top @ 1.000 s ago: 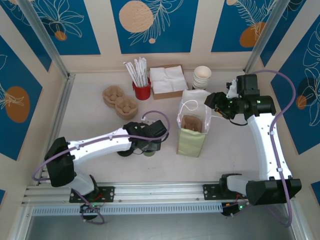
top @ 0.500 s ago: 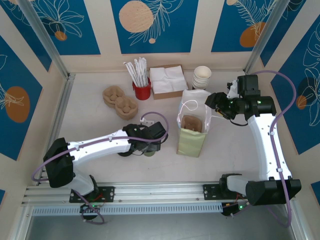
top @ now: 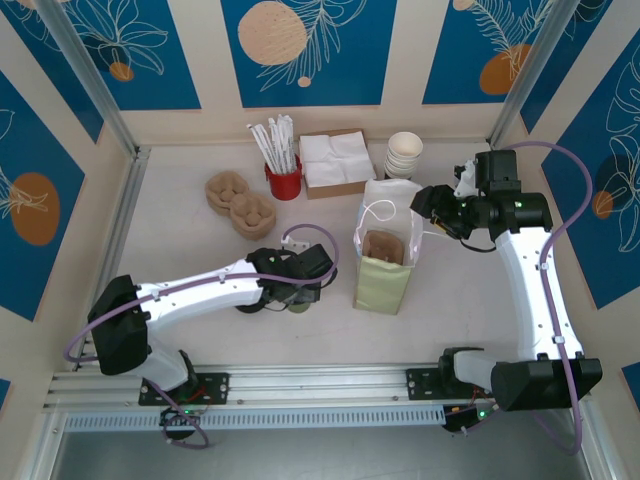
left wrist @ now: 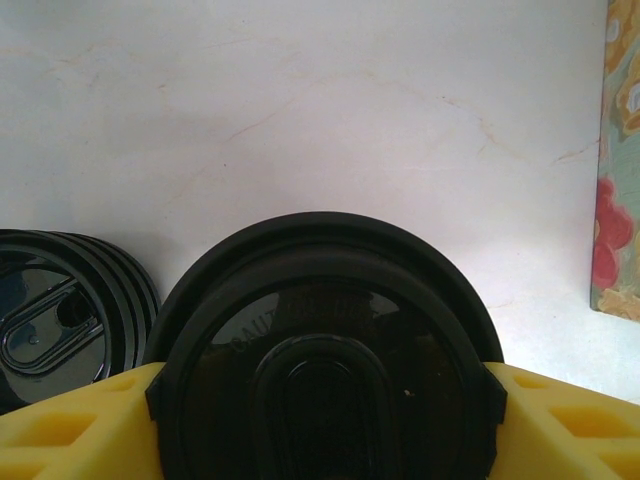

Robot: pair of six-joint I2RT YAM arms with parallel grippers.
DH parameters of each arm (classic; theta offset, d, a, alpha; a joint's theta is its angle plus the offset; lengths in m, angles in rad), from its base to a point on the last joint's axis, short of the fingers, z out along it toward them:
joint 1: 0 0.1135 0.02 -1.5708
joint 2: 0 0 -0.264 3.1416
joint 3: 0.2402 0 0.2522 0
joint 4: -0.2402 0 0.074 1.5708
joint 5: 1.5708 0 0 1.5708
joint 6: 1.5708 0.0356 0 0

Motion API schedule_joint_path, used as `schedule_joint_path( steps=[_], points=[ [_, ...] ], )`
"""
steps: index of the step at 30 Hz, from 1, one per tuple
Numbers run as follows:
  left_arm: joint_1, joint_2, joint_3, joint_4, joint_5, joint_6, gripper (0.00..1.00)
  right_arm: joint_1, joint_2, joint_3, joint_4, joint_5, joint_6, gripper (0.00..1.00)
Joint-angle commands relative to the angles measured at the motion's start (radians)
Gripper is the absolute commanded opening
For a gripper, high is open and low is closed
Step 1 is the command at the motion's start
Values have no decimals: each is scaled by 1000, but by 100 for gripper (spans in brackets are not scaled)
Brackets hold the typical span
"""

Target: Pack the takeout coffee

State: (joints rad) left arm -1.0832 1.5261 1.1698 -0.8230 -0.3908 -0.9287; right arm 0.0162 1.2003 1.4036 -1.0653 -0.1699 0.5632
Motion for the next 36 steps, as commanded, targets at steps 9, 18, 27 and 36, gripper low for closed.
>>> schedule_joint_path(
  steps=[9,18,27,36],
  points=[
    [-15,35,13,-24,48,59,67,-15,-38,-30,-2,-30,-22,61],
    [-15,-27,190,-142,-21,163,65,-30,-64,-57,17,-42,-26,61],
    [-15,-52,409,-271,-44,253,65,-42,-71,-83,31,-32,-39,61],
    [-15,-61,613,-337,-22,315,65,-45,-67,-101,46,-57,-26,59]
  ],
)
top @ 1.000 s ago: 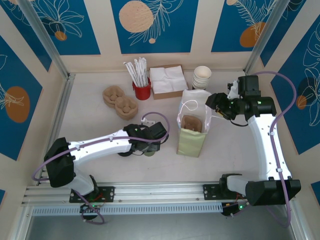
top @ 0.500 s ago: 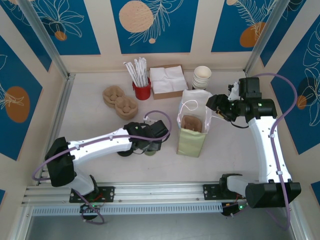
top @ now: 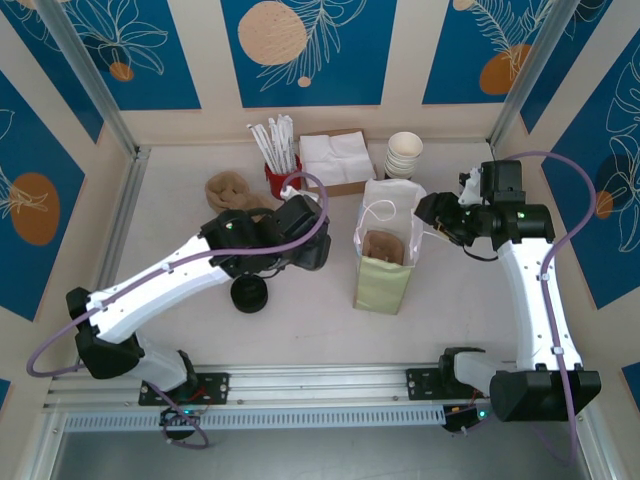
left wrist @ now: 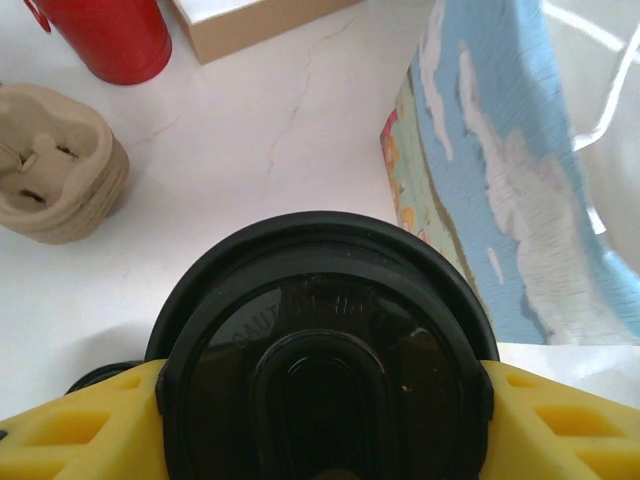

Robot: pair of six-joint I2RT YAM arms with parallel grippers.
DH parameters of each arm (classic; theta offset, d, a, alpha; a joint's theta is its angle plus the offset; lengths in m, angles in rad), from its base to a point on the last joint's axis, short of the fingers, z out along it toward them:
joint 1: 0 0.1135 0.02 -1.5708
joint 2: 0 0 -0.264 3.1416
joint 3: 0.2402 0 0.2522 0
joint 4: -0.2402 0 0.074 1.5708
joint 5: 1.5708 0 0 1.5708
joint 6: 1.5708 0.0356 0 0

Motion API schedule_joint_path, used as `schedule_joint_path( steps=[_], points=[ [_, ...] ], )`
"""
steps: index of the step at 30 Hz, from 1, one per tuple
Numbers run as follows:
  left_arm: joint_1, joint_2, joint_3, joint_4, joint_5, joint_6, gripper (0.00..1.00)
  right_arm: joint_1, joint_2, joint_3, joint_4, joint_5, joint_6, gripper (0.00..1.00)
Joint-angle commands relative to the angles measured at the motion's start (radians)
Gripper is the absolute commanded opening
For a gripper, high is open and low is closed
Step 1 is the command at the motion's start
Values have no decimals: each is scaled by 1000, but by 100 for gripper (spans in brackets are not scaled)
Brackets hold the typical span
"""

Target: Pack the takeout coffee

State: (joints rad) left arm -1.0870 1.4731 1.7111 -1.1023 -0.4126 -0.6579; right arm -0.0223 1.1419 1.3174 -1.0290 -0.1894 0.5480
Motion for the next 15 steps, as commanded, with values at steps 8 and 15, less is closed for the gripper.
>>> schedule_joint_path(
  steps=[8,15],
  points=[
    [-12,27,273,-115,44,102,64,1,-28,-71,49,-86,41,49],
    [-16,87,445,-130,125,133,63,9,-82,-118,88,-70,157,29]
  ],
)
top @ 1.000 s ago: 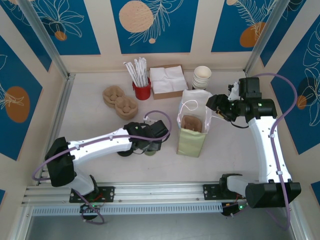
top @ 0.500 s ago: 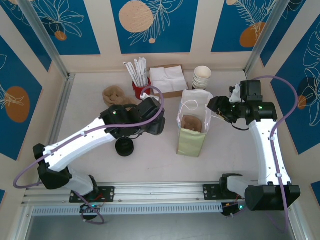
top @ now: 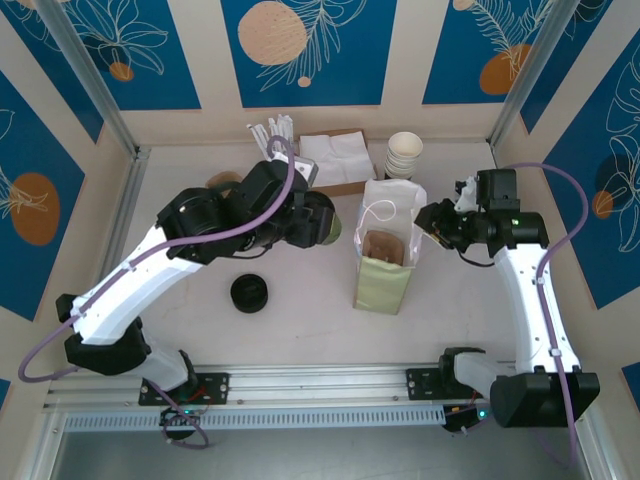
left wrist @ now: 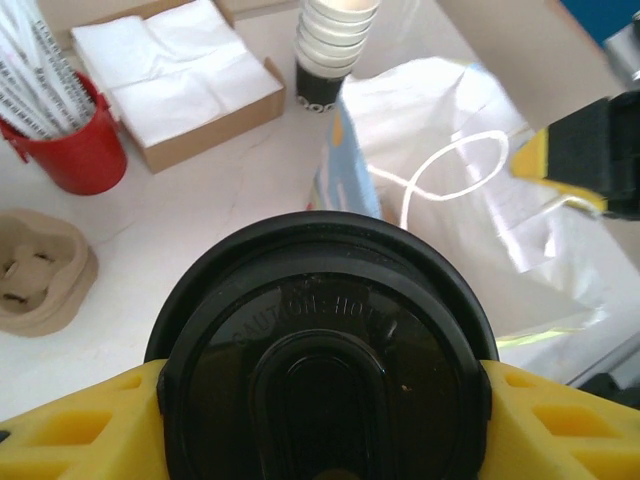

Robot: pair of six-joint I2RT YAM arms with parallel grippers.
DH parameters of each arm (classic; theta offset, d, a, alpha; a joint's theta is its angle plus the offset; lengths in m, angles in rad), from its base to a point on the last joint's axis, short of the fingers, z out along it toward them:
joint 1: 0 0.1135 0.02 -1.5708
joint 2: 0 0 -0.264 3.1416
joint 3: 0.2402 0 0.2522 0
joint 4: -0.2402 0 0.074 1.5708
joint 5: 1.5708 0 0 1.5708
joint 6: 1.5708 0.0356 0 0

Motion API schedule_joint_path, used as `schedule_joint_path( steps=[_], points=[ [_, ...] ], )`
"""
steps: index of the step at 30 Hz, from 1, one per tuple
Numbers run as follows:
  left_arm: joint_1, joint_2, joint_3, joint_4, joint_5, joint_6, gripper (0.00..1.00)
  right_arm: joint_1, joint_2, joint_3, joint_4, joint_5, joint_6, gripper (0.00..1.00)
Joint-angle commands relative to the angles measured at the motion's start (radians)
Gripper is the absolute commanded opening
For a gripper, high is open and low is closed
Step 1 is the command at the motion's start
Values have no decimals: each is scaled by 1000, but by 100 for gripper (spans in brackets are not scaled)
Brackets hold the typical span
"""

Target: Pack the takeout coffee

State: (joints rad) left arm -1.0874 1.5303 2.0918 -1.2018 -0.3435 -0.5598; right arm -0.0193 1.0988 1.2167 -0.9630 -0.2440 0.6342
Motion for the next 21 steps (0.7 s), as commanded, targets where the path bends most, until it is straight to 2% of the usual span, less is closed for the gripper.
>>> schedule_joint_path(
  steps=[1,5,12,21],
  points=[
    [-17,46,97,-39,74,41,63,8,-51,-30,34,-16,103,26],
    [-24,107,210,-69,113,47,63,18,-106,-86,104,-25,224,21],
    [-30,149,258,-16,191,55,63,76,-194,-178,213,33,419,18],
    [-30,198,287,11,208,69,63,228,-236,-225,308,167,561,16]
  ],
)
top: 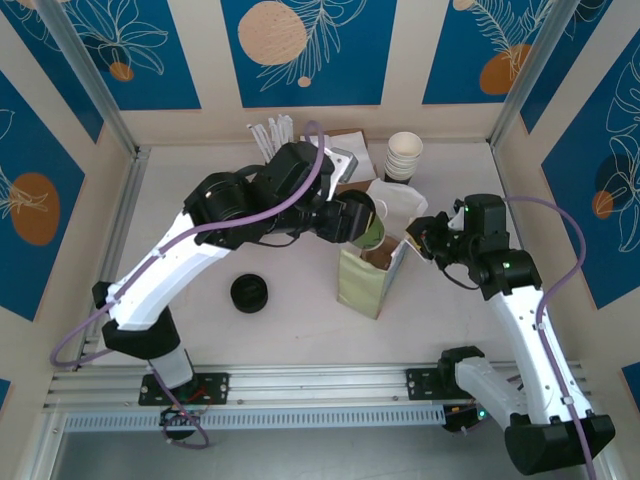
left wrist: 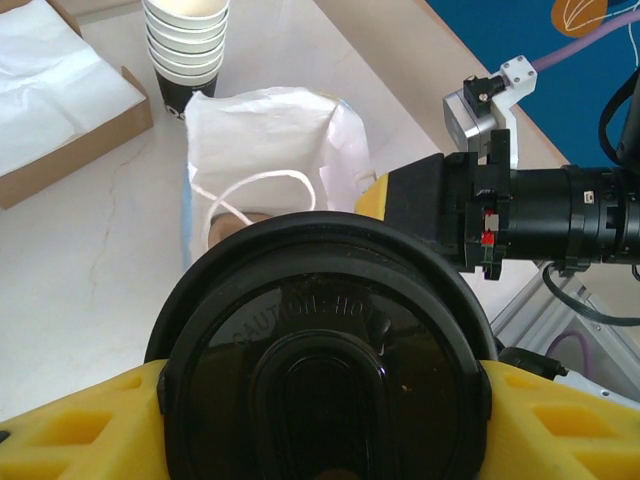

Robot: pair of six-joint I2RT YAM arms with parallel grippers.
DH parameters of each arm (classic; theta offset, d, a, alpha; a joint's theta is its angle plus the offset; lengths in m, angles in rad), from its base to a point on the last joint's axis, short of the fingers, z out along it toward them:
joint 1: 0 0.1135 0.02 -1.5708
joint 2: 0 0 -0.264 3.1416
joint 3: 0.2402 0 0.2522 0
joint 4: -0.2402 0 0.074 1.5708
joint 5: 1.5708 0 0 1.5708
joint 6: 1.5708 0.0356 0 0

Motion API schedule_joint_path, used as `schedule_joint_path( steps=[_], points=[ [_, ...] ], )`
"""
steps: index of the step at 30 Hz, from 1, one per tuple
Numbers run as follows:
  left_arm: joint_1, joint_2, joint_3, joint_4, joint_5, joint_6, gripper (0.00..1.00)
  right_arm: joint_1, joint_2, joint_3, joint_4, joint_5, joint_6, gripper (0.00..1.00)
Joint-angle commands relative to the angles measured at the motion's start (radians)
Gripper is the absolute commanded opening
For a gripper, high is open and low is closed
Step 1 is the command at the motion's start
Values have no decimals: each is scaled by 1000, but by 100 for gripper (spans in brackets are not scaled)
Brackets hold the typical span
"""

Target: Pack the takeout coffee

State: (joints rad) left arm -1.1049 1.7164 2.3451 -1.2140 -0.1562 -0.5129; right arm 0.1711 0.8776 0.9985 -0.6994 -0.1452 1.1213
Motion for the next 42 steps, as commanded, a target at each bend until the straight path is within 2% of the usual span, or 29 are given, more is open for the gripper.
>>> schedule_joint_path(
  steps=[1,4,9,15,18,22,25,32,42],
  points=[
    [-12,16,35,25,19,25,63,57,-12,-3,47,81,81,16],
    [-11,31,34,21,1,30,63,91,-3,2,58,86,92,19],
    [-5,66,34,-5,-37,19,64,82,2,19,25,74,45,34],
    [-3,108,34,-1,-73,29,64,-55,4,76,-74,-47,-99,46],
    [-3,124,26,14,-83,47,64,-121,19,136,-137,-91,-227,55],
    [-3,142,-7,45,-109,72,65,-175,84,268,-264,-112,-413,56],
    [-3,148,-40,82,-115,87,65,-209,99,304,-277,-115,-489,56],
    [-3,180,-70,130,-113,125,65,-240,132,334,-275,-100,-547,56],
    [-3,228,-121,190,-97,178,65,-226,281,364,-319,-93,-544,56]
  ],
)
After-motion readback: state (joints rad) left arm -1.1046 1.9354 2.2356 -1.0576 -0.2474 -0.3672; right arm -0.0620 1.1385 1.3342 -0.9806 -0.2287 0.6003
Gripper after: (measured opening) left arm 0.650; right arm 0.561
